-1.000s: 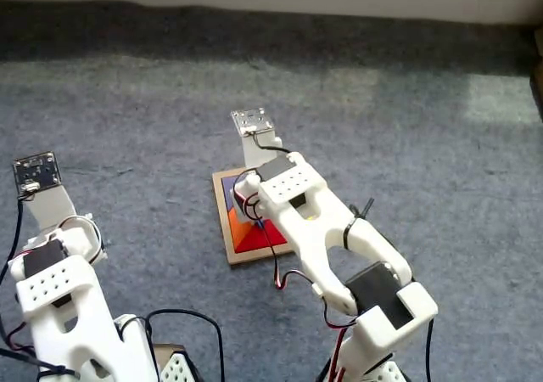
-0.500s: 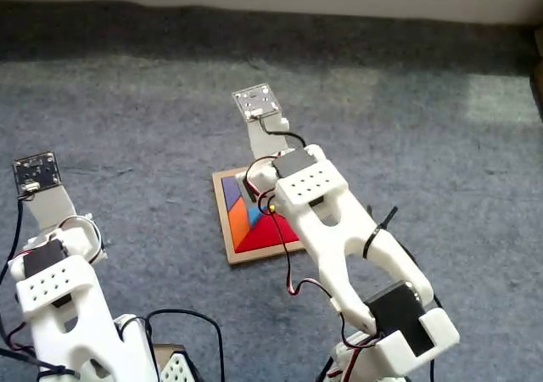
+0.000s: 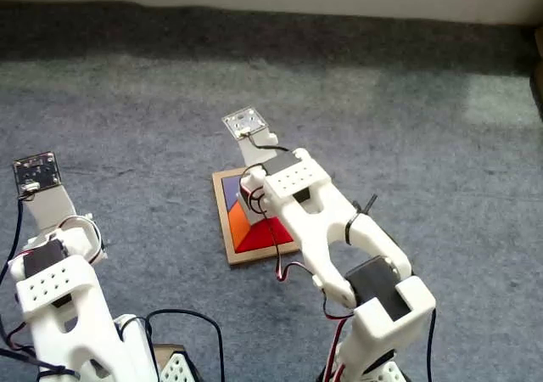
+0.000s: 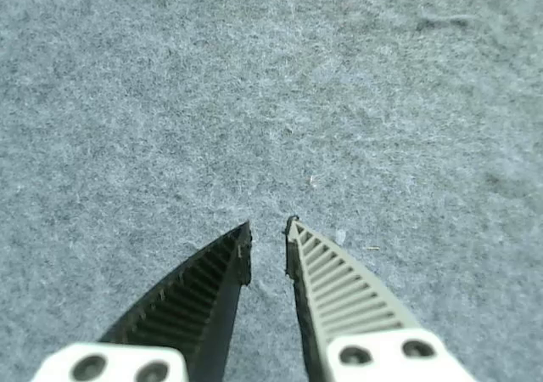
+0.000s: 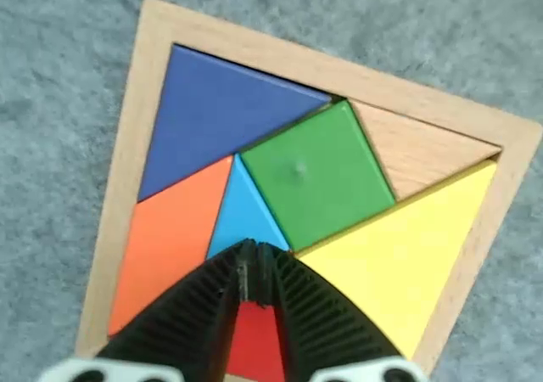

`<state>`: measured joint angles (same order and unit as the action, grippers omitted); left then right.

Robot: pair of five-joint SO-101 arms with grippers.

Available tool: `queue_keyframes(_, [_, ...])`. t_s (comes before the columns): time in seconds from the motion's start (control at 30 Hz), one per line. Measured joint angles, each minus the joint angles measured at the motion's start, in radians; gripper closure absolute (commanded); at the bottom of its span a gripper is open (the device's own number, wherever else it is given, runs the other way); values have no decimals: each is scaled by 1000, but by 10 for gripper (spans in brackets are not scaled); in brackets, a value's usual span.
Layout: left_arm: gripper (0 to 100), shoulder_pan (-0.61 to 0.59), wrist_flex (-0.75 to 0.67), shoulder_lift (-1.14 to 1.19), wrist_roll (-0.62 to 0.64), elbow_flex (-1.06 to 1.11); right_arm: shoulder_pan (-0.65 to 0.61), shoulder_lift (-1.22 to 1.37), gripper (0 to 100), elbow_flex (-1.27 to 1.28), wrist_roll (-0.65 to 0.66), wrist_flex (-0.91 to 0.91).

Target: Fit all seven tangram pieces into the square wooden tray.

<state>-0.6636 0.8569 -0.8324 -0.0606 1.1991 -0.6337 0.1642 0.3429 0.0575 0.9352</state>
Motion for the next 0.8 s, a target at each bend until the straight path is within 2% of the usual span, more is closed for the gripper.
queue_keyframes(0.2, [905, 0, 0, 0, 0, 0, 6, -43, 982, 2, 0, 0])
queue_keyframes(0.47, [914, 0, 0, 0, 0, 0, 58, -308, 982, 61, 0, 0])
queue_keyframes(0.57, [959, 0, 0, -3, 0, 0, 61, -396, 982, 117, 0, 0])
queue_keyframes(0.73, [993, 3, 15, -153, 0, 51, 78, -559, 982, 189, 0, 0])
queue_keyframes(0.8, [995, 38, 41, -261, 0, 98, 107, -632, 982, 213, 0, 0])
